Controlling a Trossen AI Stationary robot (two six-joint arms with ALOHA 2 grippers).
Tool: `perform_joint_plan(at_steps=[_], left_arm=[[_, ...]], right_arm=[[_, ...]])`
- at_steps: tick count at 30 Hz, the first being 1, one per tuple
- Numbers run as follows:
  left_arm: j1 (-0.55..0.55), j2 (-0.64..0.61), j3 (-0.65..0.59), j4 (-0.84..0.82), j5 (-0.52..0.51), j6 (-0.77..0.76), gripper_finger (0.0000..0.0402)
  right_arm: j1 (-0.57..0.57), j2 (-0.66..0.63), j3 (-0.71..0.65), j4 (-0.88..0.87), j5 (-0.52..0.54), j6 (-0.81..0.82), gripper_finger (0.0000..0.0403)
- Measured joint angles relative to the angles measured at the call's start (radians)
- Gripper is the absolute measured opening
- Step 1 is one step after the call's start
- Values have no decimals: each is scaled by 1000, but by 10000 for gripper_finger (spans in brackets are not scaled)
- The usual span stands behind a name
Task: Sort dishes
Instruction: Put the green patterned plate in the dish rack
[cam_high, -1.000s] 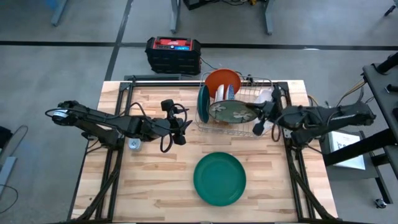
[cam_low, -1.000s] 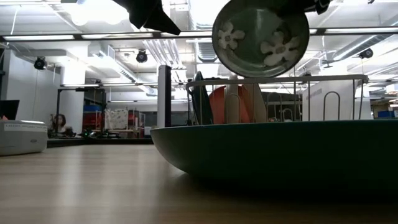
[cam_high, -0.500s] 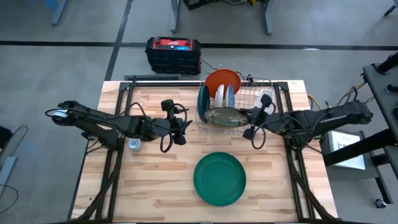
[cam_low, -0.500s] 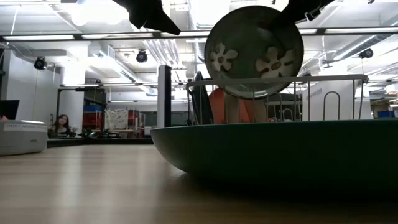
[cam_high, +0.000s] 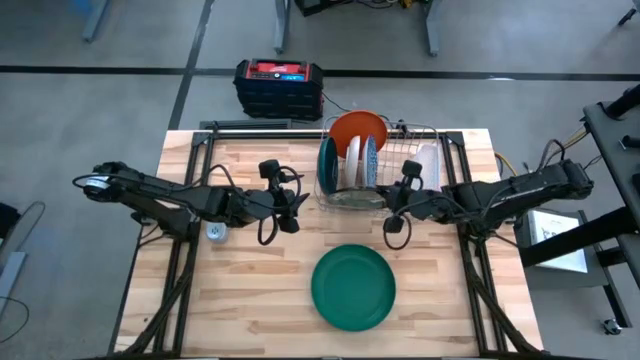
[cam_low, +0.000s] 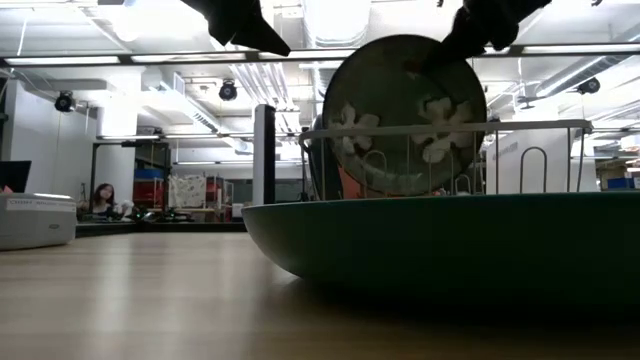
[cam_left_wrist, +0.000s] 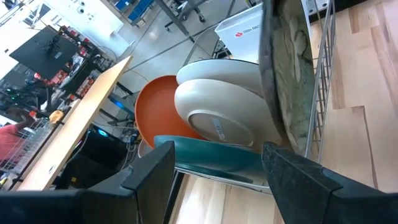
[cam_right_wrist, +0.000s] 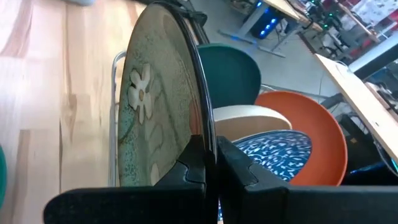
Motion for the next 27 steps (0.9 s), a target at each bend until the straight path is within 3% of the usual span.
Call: perform_joint_plan(at_steps=[12, 27], left_arm=[[0, 0, 0, 0, 2, -6, 230], [0, 0, 0, 0, 2, -6, 230]], right_arm=[[-5, 110, 2, 7, -4, -39, 9], [-7, 46, 3, 6, 3, -60, 133]])
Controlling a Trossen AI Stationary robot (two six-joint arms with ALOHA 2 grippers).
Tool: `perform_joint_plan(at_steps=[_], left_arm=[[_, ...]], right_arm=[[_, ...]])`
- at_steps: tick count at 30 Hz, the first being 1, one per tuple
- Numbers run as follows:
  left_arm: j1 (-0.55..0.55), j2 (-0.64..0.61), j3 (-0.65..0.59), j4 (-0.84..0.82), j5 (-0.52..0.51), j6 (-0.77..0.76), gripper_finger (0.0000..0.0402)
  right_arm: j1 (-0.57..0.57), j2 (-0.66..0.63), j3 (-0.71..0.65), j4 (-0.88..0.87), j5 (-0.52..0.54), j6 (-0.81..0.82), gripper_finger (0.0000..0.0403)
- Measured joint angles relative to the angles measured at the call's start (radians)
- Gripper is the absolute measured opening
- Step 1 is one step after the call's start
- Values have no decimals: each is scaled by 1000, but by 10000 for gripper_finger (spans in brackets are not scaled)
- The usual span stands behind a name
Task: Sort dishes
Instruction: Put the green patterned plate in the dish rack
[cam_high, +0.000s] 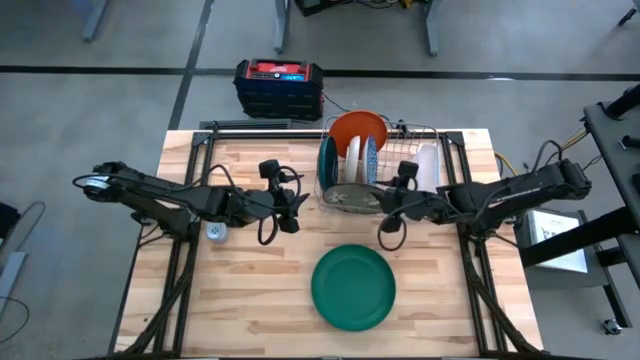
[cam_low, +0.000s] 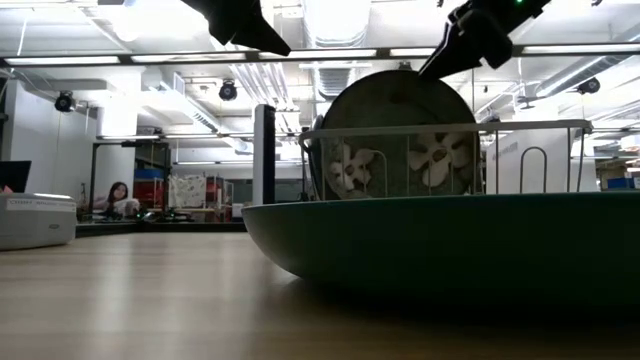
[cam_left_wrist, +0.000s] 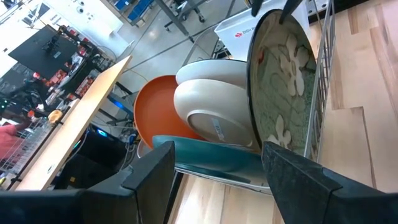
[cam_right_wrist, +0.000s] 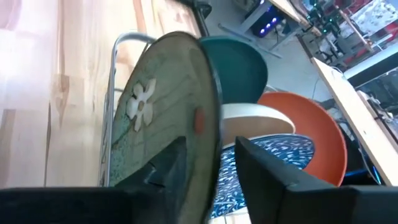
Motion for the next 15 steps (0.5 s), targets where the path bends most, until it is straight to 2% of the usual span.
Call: perform_joint_plan(at_steps=[9, 15], left_arm=[[0, 0, 0, 0, 0, 0, 230], [0, 0, 0, 0, 1, 0, 230]], right_arm=[[0, -63, -1, -15, -3, 0, 198], [1, -140, -2, -110, -3, 65, 225]])
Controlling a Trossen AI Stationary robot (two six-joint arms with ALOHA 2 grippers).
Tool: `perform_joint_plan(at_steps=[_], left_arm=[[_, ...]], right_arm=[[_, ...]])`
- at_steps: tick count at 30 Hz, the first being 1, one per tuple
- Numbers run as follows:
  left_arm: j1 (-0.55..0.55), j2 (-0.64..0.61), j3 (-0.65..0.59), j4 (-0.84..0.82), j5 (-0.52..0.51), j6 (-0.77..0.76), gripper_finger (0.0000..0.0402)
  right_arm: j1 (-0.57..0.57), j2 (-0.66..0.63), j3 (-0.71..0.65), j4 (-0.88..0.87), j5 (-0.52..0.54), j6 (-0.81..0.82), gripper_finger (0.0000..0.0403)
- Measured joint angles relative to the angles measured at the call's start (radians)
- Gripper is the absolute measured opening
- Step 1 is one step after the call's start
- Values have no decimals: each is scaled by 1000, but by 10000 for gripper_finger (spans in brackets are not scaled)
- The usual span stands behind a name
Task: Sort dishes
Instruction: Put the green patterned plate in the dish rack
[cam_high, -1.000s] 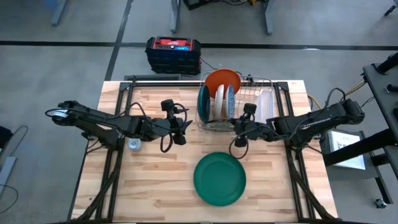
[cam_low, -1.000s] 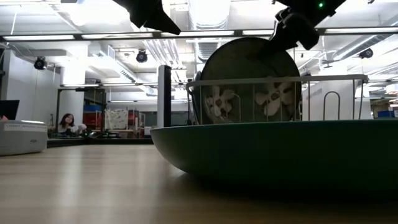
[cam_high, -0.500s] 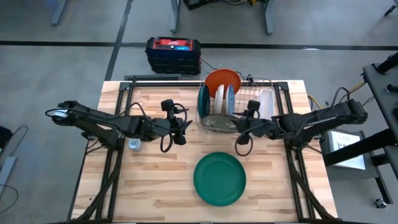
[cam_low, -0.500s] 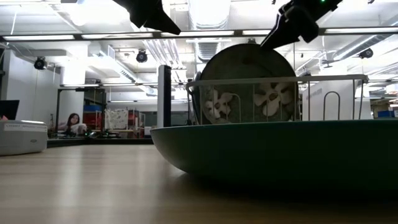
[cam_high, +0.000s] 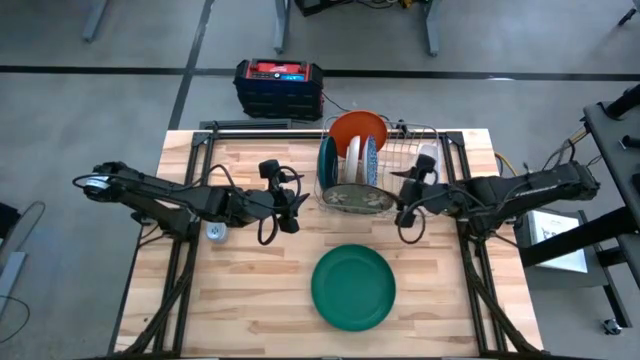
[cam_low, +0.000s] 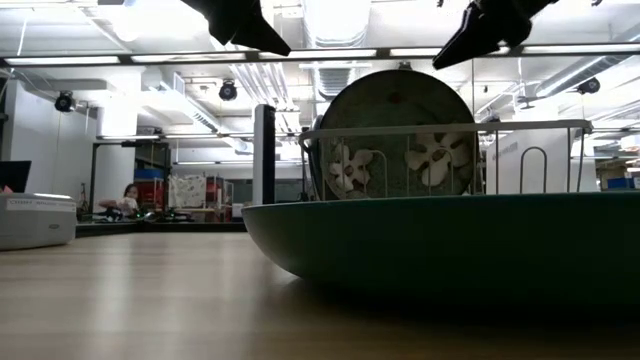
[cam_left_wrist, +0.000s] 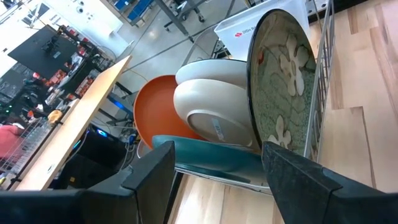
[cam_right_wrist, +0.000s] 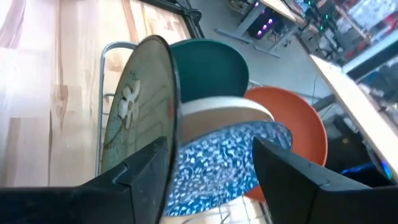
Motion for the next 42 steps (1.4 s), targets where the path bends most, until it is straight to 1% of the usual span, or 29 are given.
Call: perform_joint_plan(at_steps=[4, 8, 10, 11, 14, 17, 22, 27, 29, 32, 34, 40, 42], left_arm=[[0, 0, 0, -1, 0, 0, 230], [0, 0, 0, -1, 0, 0, 230], [0, 0, 0, 0, 0, 0, 230], [0, 0, 0, -1, 0, -1, 230], [0, 0, 0, 0, 0, 0, 230], [0, 0, 0, 0, 0, 0, 230], [0, 0, 0, 0, 0, 0, 230], [0, 0, 0, 0, 0, 6, 230], [0, 0, 0, 0, 0, 6, 230], [0, 0, 0, 0, 0, 6, 230], [0, 0, 0, 0, 0, 6, 230], [0, 0, 0, 0, 0, 7, 230], [0, 0, 0, 0, 0, 7, 230]], right_arm=[[0, -74, 0, -115, 0, 150, 233], [5, -132, 0, -297, -21, 395, 226], [16, -142, -1, -374, -92, 494, 215], [27, -143, -5, -383, -139, 526, 208], [80, -141, -23, -350, -272, 544, 182], [147, -123, -33, -340, -321, 567, 148], [225, -96, -39, -430, -325, 741, 77], [234, -76, -40, -569, -324, 903, 11], [234, -65, -40, -627, -321, 952, 4], [234, -54, -40, -704, -292, 1023, 7], [234, -47, -40, -729, -273, 1059, 3], [232, -43, -41, -777, -200, 1082, 1], [232, -43, -41, -782, -191, 1089, 1]])
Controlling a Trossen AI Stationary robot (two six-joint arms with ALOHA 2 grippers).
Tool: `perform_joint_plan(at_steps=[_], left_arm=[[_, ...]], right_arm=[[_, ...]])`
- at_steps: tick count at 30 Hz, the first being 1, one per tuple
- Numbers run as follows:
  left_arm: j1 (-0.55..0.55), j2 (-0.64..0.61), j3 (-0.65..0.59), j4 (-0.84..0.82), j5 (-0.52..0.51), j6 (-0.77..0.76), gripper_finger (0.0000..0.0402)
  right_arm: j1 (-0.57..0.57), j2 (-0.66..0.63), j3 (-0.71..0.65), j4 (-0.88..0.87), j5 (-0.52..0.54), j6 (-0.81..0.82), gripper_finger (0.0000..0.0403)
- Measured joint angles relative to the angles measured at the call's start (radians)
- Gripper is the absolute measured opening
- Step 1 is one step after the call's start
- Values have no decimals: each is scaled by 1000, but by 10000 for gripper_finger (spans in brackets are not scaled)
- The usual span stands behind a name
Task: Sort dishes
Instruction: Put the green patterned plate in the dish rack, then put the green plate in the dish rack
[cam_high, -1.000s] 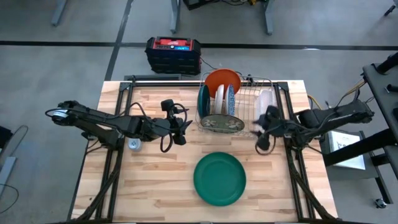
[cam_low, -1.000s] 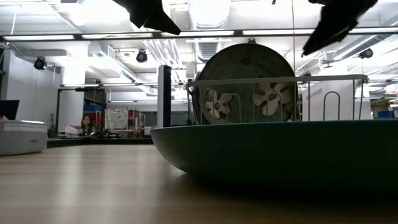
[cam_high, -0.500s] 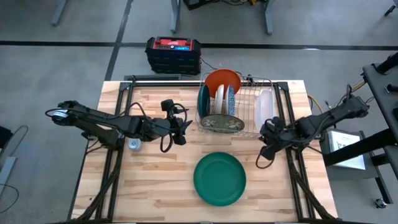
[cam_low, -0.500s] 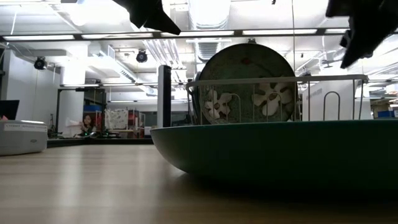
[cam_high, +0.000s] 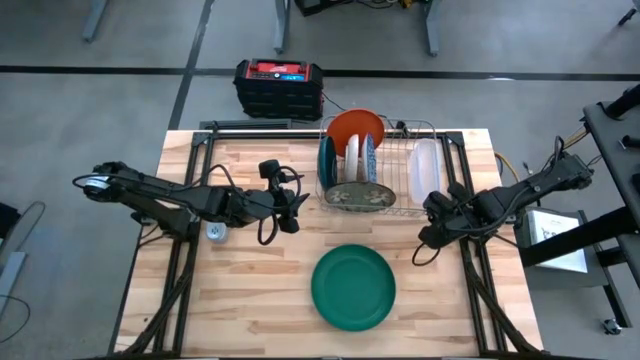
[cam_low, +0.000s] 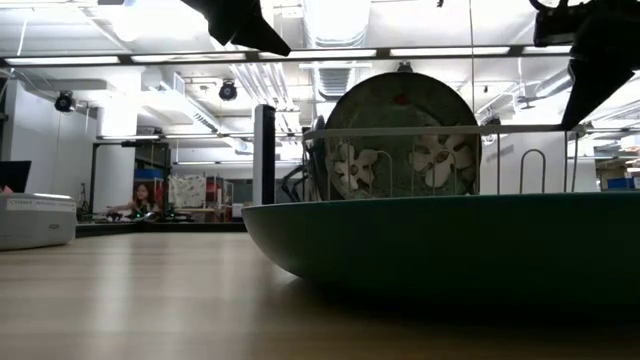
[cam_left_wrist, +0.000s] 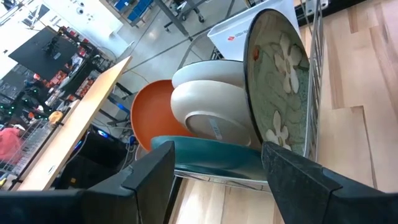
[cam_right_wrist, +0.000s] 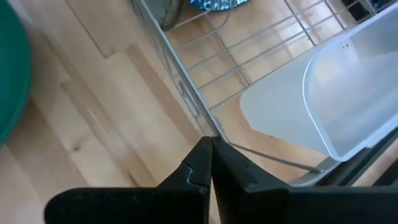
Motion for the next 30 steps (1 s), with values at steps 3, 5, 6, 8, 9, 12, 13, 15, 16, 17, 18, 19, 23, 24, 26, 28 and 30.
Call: perform_joint_plan(at_steps=[3, 5, 6, 8, 9, 12, 13, 15, 16, 17, 18, 19, 23, 24, 26, 28, 30], left_arm=[[0, 0, 0, 0, 12, 0, 230], [0, 0, 0, -8, 61, -8, 230], [0, 0, 0, -19, 97, -17, 230], [0, 0, 0, -57, 182, -39, 230], [0, 0, 0, -87, 232, -58, 230], [0, 0, 0, -210, 395, -98, 230], [0, 0, 1, -245, 444, -111, 230], [0, 0, 4, -276, 531, -125, 230], [0, 0, 7, -290, 578, -124, 230], [0, -1, 8, -303, 631, -124, 230], [0, -1, 10, -317, 682, -123, 230], [0, -1, 10, -333, 726, -123, 230], [-3, -1, 3, -346, 825, -128, 230], [-5, -1, -3, -348, 835, -132, 230], [-12, 7, -9, -348, 843, -146, 230], [-21, 18, -11, -348, 843, -174, 230], [-32, 33, -11, -347, 843, -190, 230]], right_arm=[[0, 0, 0, 0, 1, 13, 0], [2, 0, 0, 2, -13, 38, 0], [5, 0, 2, 2, -38, 60, 1], [21, 0, 4, 26, -98, 102, 2], [33, 0, 4, 50, -135, 120, 2], [75, 0, -8, 171, -231, 153, 2], [90, 3, -16, 228, -250, 159, 2], [117, 10, -26, 358, -261, 170, 2], [129, 15, -30, 413, -264, 179, 2], [141, 24, -32, 464, -265, 188, 2], [150, 38, -32, 510, -264, 196, 2], [161, 54, -32, 545, -259, 211, 2], [183, 149, -34, 615, -231, 288, 3], [187, 181, -34, 615, -232, 312, 3], [193, 244, -35, 622, -234, 365, 3], [200, 306, -35, 648, -246, 424, 6], [211, 365, -35, 680, -262, 468, 14]])
